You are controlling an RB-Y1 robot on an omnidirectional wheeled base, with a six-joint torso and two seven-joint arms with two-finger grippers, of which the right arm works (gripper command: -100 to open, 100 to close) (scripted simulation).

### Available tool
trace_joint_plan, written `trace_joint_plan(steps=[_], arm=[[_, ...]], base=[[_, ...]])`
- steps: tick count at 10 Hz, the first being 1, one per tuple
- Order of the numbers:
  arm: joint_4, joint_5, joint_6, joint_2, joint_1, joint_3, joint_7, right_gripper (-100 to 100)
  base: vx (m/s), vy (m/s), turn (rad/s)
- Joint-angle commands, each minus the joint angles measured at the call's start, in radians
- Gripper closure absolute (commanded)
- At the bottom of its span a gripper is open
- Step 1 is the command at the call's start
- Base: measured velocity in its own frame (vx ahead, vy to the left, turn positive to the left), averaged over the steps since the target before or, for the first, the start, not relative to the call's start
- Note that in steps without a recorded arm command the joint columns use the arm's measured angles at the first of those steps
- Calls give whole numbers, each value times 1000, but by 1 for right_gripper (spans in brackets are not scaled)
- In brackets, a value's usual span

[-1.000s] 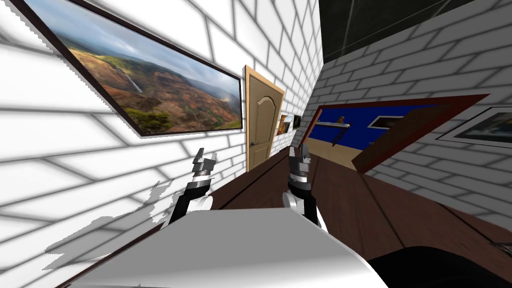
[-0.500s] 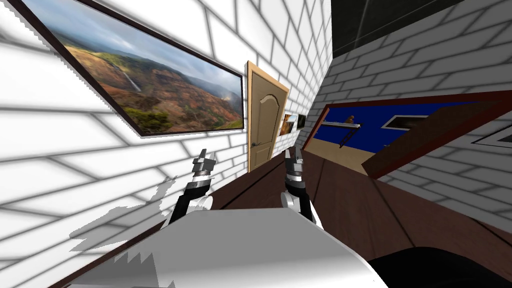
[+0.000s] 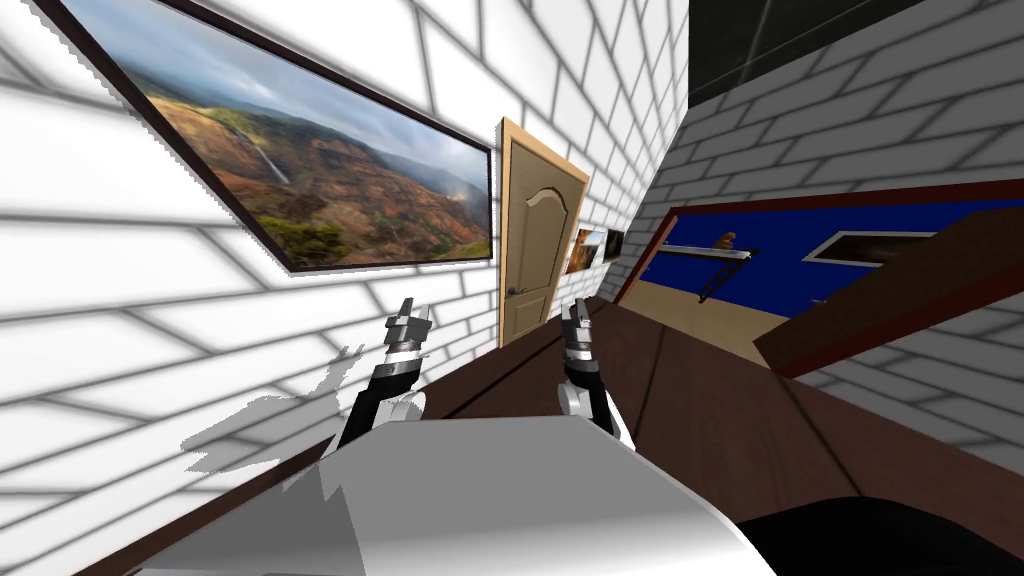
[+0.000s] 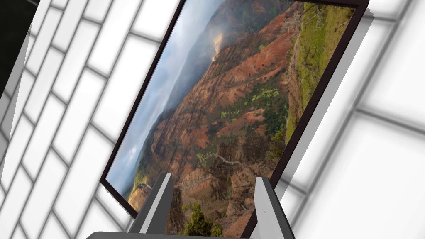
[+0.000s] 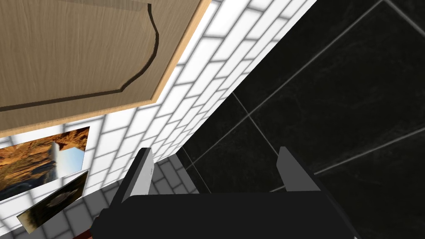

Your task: Pull the door open

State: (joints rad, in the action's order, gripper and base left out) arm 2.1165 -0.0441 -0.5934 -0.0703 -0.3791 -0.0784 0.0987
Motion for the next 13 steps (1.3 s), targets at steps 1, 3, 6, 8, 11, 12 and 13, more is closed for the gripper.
trace_joint_plan(steps=[1,3,6,8,11,12,13], arm=[[-48,-4,-4,-16,15,1,-15,-100],[-108,-6,-11,-33,37,0,-32,-100],[-186,-9,-18,-52,60,-2,-49,-100],[-222,-11,-21,-61,72,-2,-58,-100],[-297,-13,-29,-80,97,-4,-77,-100],[-335,-15,-32,-90,110,-5,-86,-100],[-366,-17,-36,-100,123,-5,-96,-100]], base=[[87,-29,136],[97,-33,118],[71,-30,86],[55,-37,104],[59,-34,94],[55,-22,81],[69,-35,170]])
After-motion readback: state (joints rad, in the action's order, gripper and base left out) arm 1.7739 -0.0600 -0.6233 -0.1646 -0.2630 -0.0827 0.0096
